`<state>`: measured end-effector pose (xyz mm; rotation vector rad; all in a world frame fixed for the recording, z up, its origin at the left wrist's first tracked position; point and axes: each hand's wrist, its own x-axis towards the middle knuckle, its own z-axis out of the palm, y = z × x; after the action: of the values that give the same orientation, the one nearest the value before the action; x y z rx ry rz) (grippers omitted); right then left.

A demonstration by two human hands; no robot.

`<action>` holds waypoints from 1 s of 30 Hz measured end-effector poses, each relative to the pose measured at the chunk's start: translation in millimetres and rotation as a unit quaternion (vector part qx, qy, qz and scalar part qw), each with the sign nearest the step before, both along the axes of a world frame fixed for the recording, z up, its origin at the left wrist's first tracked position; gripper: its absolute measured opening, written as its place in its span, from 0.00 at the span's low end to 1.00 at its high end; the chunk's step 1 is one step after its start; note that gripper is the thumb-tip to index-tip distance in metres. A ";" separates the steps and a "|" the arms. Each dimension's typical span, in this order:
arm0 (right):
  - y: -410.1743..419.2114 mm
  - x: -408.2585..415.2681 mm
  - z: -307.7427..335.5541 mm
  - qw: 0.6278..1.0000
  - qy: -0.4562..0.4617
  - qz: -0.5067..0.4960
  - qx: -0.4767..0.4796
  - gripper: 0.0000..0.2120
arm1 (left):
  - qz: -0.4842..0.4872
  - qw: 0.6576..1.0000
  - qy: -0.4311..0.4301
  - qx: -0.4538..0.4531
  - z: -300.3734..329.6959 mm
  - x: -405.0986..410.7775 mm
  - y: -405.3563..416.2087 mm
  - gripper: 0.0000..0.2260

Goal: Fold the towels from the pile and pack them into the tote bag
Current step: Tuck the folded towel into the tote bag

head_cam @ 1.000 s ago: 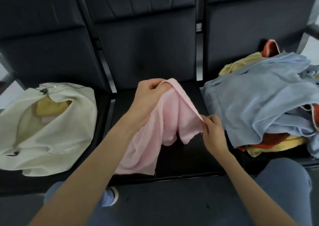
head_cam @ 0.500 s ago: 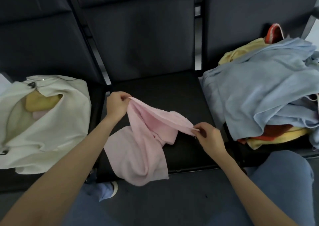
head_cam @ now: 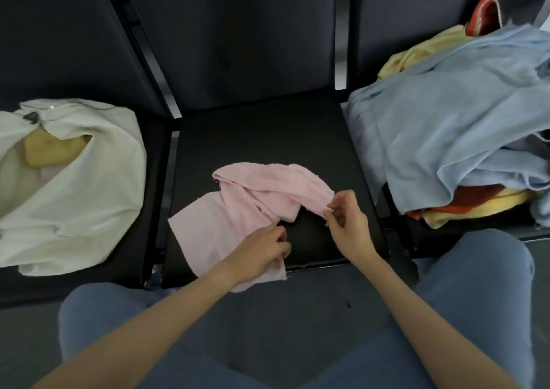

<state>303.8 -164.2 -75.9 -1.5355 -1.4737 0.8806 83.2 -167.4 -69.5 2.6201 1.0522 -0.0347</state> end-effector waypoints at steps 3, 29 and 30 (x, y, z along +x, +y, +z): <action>2.2 2.7 0.4 0.999 -0.028 0.032 0.025 0.12 | -0.042 0.998 0.024 0.036 -1.4 2.2 0.6 0.06; 5.7 -12.5 -20.8 0.977 0.022 0.200 -0.072 0.02 | 0.284 0.893 -0.313 -0.155 32.0 19.3 14.5 0.07; 6.2 -12.7 -22.0 0.980 0.023 0.186 -0.071 0.01 | 0.290 0.894 -0.304 -0.156 31.8 17.3 17.8 0.06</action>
<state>291.1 -158.0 -97.9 -1.3478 -1.7253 1.2537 100.5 -149.6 -37.6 1.7483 1.3781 0.6479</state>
